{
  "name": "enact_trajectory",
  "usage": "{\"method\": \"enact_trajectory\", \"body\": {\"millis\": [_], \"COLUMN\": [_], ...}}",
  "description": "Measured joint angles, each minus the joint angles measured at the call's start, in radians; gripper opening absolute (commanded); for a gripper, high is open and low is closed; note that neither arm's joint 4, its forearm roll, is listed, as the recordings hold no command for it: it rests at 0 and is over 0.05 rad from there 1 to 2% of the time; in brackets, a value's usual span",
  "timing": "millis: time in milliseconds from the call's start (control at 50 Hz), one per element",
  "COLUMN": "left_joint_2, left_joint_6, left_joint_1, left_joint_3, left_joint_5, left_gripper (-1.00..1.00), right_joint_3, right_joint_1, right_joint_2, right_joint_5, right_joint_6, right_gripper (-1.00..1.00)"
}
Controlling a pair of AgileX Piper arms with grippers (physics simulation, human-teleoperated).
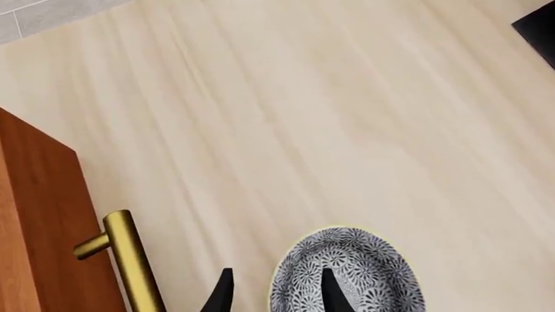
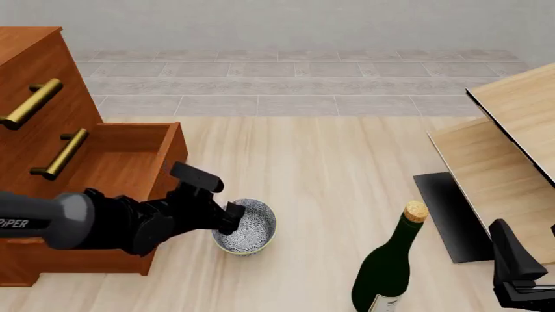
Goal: Put the bowl on top of the cabinet.
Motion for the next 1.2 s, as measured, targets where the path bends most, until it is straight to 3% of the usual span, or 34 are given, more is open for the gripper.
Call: {"method": "enact_trajectory", "body": {"millis": [1200], "left_joint_2": [0.090], "left_joint_6": [0.021], "left_joint_1": [0.005], "left_joint_3": [0.004], "left_joint_5": [-0.049], "left_gripper": [1.00], "right_joint_3": [0.000], "right_joint_1": [0.000], "right_joint_2": [0.000], "right_joint_5": [0.000], "right_joint_6": [0.000], "right_gripper": [1.00]}}
